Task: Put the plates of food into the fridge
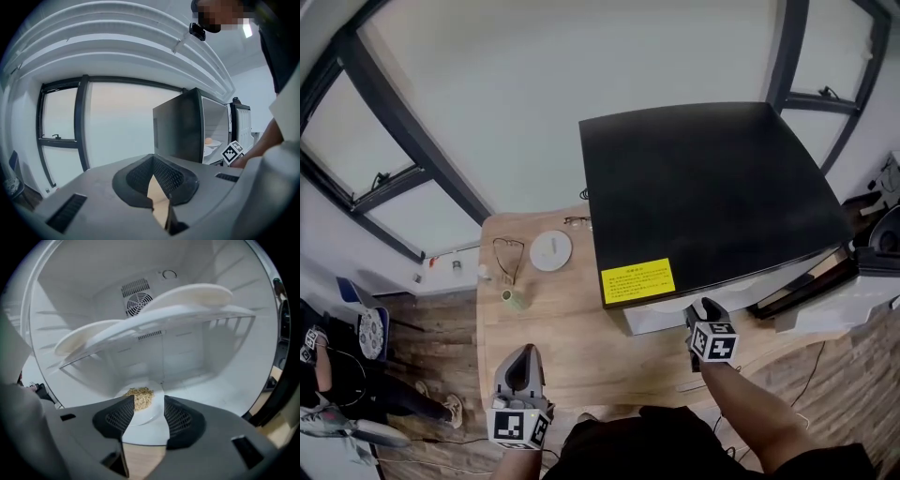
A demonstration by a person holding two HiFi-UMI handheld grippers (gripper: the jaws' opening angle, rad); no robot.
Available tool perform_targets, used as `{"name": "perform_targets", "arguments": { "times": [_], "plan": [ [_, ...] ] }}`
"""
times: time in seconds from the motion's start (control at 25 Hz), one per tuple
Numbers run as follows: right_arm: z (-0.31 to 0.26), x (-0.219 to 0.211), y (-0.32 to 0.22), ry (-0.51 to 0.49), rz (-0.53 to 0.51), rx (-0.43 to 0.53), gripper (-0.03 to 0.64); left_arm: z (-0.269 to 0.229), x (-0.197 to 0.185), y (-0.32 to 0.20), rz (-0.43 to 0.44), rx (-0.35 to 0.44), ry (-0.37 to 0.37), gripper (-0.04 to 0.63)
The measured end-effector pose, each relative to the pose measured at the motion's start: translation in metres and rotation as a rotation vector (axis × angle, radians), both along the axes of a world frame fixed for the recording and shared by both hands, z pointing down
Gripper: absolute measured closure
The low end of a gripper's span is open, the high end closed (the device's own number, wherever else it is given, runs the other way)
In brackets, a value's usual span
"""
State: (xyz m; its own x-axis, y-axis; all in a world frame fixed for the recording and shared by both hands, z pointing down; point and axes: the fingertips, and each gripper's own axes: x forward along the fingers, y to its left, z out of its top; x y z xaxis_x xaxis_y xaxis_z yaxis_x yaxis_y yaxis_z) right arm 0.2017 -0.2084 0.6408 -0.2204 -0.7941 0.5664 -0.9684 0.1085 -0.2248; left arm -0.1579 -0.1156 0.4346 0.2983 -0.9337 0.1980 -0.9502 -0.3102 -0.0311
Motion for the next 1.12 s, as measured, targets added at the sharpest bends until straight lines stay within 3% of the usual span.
{"name": "perform_targets", "arguments": {
  "times": [0.16,0.4,0.6,0.8,0.96,1.12],
  "plan": [
    [-0.024,0.001,0.020,0.042,-0.064,0.087,0.403,0.003,0.018,-0.006,0.039,-0.007,0.022,0.591],
    [-0.072,0.014,0.050,0.050,-0.077,0.197,0.416,0.007,0.051,-0.022,0.088,-0.011,0.086,0.591],
    [-0.118,0.013,0.074,0.066,-0.132,0.292,0.460,0.006,0.083,-0.029,0.162,0.007,0.079,0.592],
    [-0.134,0.024,0.081,-0.003,-0.112,0.303,0.475,0.002,0.103,-0.035,0.205,0.037,0.075,0.592],
    [-0.139,0.031,0.078,0.015,-0.114,0.315,0.544,-0.002,0.105,-0.038,0.188,0.061,0.055,0.591],
    [-0.141,0.037,0.072,0.017,-0.103,0.315,0.558,0.002,0.104,-0.040,0.178,0.052,0.032,0.591]
  ]
}}
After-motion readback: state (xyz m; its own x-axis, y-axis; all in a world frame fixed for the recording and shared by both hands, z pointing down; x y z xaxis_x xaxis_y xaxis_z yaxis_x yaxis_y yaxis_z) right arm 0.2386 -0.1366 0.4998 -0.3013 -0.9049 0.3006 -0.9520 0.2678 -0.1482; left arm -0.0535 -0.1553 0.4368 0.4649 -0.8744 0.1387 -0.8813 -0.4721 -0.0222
